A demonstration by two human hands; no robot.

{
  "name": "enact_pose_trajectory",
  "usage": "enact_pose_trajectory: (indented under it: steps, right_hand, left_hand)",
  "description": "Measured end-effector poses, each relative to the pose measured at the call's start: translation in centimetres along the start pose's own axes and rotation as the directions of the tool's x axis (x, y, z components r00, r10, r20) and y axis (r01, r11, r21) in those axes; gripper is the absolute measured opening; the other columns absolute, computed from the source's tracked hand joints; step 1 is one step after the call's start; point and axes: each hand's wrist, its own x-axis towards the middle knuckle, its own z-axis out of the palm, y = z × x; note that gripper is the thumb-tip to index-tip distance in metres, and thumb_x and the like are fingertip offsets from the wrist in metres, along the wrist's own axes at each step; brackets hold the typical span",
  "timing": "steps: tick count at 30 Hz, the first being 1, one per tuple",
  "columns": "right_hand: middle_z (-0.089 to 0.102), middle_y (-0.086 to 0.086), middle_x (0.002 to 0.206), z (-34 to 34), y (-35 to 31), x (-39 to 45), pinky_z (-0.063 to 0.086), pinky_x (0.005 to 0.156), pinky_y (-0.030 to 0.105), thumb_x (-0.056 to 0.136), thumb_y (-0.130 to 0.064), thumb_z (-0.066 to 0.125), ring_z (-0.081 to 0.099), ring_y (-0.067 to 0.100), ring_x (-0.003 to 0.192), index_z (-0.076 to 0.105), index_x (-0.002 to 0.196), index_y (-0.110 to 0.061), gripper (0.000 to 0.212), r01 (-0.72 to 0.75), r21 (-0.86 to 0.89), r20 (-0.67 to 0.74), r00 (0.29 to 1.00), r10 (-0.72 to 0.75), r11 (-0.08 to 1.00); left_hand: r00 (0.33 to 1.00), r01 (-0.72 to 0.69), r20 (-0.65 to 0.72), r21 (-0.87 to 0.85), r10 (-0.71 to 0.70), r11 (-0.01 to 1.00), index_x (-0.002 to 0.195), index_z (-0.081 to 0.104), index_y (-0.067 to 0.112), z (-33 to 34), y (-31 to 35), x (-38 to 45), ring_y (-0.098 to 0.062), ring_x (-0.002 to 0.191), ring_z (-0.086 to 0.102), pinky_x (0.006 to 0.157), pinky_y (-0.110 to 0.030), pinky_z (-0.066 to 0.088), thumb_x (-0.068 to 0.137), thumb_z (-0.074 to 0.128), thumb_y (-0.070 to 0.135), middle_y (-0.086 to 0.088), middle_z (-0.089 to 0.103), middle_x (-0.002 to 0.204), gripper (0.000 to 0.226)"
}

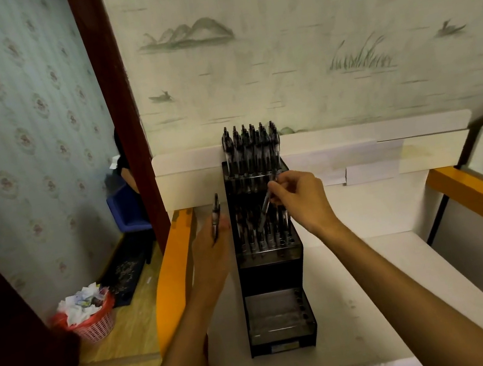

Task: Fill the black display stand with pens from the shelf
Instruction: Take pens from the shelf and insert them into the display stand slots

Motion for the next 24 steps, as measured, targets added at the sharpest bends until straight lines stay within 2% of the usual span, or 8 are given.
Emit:
enact_pose_trajectory:
  steps: [2, 4, 8, 11, 16, 20, 22, 24]
  right_hand:
    - [0.073, 0.003, 0.077, 0.0, 0.2, -0.1, 0.058, 0.078, 0.038, 0.095, -0.026, 0.064, 0.070, 0.016, 0.073, 0.071, 0.084, -0.012, 0.019, 0.100, -0.219, 0.021, 0.995, -0.098, 0.971]
    - [0.072, 0.003, 0.076, 0.0, 0.3, -0.3, 0.055, 0.074, 0.036, 0.096, -0.027, 0.063, 0.067, 0.016, 0.072, 0.071, 0.084, -0.012, 0.021, 0.179, -0.341, 0.037, 0.983, -0.178, 0.923]
    - [0.074, 0.004, 0.082, 0.4, 0.8, -0.7, 0.055, 0.075, 0.031, 0.095, -0.025, 0.065, 0.067, 0.015, 0.074, 0.074, 0.093, -0.012, 0.016, 0.220, -0.353, 0.051, 0.975, -0.216, 0.909]
    - [0.074, 0.005, 0.083, 0.8, 1.4, -1.0, 0.054, 0.075, 0.029, 0.095, -0.025, 0.065, 0.067, 0.016, 0.074, 0.074, 0.095, -0.011, 0.017, 0.205, -0.366, 0.067, 0.979, -0.194, 0.908]
    - [0.070, 0.001, 0.070, 1.0, 2.1, -0.8, 0.049, 0.066, 0.025, 0.095, -0.031, 0.065, 0.063, 0.012, 0.064, 0.073, 0.082, -0.013, 0.024, 0.155, -0.403, 0.059, 0.988, -0.144, 0.902]
    - [0.067, 0.003, 0.065, 0.8, 2.1, -0.5, 0.049, 0.065, 0.028, 0.094, -0.033, 0.066, 0.062, 0.015, 0.061, 0.072, 0.077, -0.011, 0.028, 0.113, -0.439, 0.048, 0.994, -0.102, 0.891]
    - [0.066, 0.005, 0.064, 0.8, 2.1, -0.5, 0.050, 0.065, 0.030, 0.093, -0.032, 0.067, 0.062, 0.018, 0.061, 0.071, 0.075, -0.011, 0.028, 0.129, -0.471, 0.075, 0.992, -0.106, 0.873]
    - [0.064, 0.004, 0.063, 0.9, 2.3, -0.6, 0.049, 0.062, 0.029, 0.093, -0.030, 0.068, 0.061, 0.016, 0.059, 0.070, 0.073, -0.011, 0.028, 0.141, -0.490, 0.103, 0.989, -0.103, 0.860]
  left_hand:
    - [1.000, 0.020, 0.013, 0.054, -0.021, 0.998, 0.065, 0.048, 0.027, 0.2, 0.3, 0.1, -0.002, 0.045, 0.050, 0.048, -0.010, 0.039, 0.099, 0.056, 0.004, 0.010, 0.043, 0.048, 0.041]
    - [0.996, 0.049, 0.070, 0.056, -0.053, 0.997, 0.065, 0.049, 0.024, 0.0, 0.2, 0.0, -0.005, 0.048, 0.047, 0.049, -0.010, 0.040, 0.099, 0.057, 0.009, 0.009, 0.044, 0.051, 0.038]
    - [0.996, -0.025, 0.085, -0.005, 0.025, 1.000, 0.074, 0.052, 0.030, -0.6, 1.1, -0.7, 0.009, 0.051, 0.052, 0.050, -0.004, 0.038, 0.102, 0.053, 0.013, 0.015, 0.056, 0.057, 0.033]
    - [0.996, -0.072, 0.053, 0.014, 0.072, 0.997, 0.076, 0.050, 0.035, -0.5, 1.9, -0.8, 0.011, 0.055, 0.053, 0.055, -0.003, 0.039, 0.102, 0.053, 0.010, 0.012, 0.049, 0.058, 0.036]
    - [0.993, -0.064, 0.101, 0.032, 0.061, 0.997, 0.082, 0.055, 0.030, -1.1, 1.1, -0.6, 0.010, 0.062, 0.054, 0.059, -0.006, 0.042, 0.102, 0.054, 0.016, 0.020, 0.058, 0.068, 0.024]
    - [0.982, 0.067, 0.178, -0.005, -0.065, 0.998, 0.082, 0.055, 0.036, -0.7, 0.9, -0.7, 0.006, 0.063, 0.057, 0.059, -0.012, 0.045, 0.102, 0.051, 0.038, 0.017, 0.060, 0.069, 0.020]
    - [0.995, 0.017, 0.103, 0.003, -0.017, 1.000, 0.080, 0.056, 0.033, -0.5, 1.1, -1.0, 0.004, 0.063, 0.058, 0.059, -0.009, 0.044, 0.101, 0.051, 0.029, 0.012, 0.057, 0.064, 0.022]
    - [0.995, -0.007, 0.100, 0.018, 0.005, 1.000, 0.081, 0.056, 0.033, -0.4, 1.4, -1.2, 0.011, 0.063, 0.058, 0.059, -0.003, 0.041, 0.103, 0.052, 0.021, 0.017, 0.062, 0.065, 0.025]
